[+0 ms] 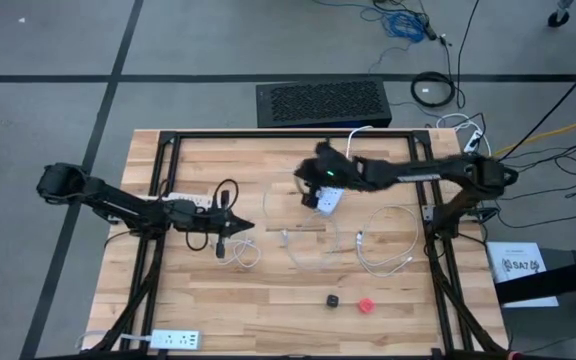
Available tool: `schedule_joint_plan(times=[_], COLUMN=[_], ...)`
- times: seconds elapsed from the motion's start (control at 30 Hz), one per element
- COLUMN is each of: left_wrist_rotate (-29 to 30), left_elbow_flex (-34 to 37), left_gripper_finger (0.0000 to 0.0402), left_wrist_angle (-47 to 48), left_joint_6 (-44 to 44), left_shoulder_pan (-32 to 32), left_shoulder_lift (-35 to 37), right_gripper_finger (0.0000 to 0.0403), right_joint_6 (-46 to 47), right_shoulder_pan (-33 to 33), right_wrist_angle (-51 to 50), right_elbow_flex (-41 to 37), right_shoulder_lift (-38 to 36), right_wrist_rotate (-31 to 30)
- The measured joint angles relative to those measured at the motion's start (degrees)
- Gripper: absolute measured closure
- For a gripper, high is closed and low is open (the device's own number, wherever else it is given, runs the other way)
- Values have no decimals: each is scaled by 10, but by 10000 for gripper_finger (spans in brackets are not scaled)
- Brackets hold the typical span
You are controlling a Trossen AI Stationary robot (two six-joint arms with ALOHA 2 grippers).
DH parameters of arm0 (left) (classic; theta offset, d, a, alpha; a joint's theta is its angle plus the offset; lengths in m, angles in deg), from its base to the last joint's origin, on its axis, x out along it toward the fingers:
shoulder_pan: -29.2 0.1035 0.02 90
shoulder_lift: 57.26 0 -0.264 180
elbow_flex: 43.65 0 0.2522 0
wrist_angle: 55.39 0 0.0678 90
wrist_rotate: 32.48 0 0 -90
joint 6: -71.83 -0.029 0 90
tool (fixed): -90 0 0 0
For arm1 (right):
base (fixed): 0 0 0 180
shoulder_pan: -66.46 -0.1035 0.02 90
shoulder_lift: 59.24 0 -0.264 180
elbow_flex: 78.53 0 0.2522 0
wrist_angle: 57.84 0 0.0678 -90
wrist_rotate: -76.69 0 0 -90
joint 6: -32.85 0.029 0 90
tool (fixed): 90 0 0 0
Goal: Insert USB
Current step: Insert the middle white charger cable into the white charger adapter
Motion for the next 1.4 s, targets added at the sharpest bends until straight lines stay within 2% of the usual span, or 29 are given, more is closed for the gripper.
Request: schedule_joint_plan(times=[0.17,0.3,0.4,0.67,0.9,1.07,1.4], left_wrist_rotate=[0,0,3,9,10,10,11], left_elbow_flex=[0,0,0,0,0,0,0], left_gripper_finger=[391,391,391,391,391,391,391], left_wrist_angle=[-13,-20,-21,-25,-25,-25,-25], left_joint_6=[-8,-8,-8,-9,-9,-10,-8], left_shoulder_pan=[2,2,2,2,2,2,2], left_shoulder_lift=[0,0,0,0,0,0,0], right_gripper_finger=[403,403,403,403,403,403,403], right_joint_6=[18,23,39,47,32,23,31], right_shoulder_pan=[-24,-25,-13,29,44,46,50], right_wrist_angle=[260,408,474,492,490,488,580], right_elbow_flex=[-177,-274,-314,-329,-329,-331,-387], right_shoulder_lift=[-53,-56,-53,-53,-49,-28,-24], right_wrist_rotate=[-91,-109,-106,-21,14,16,16])
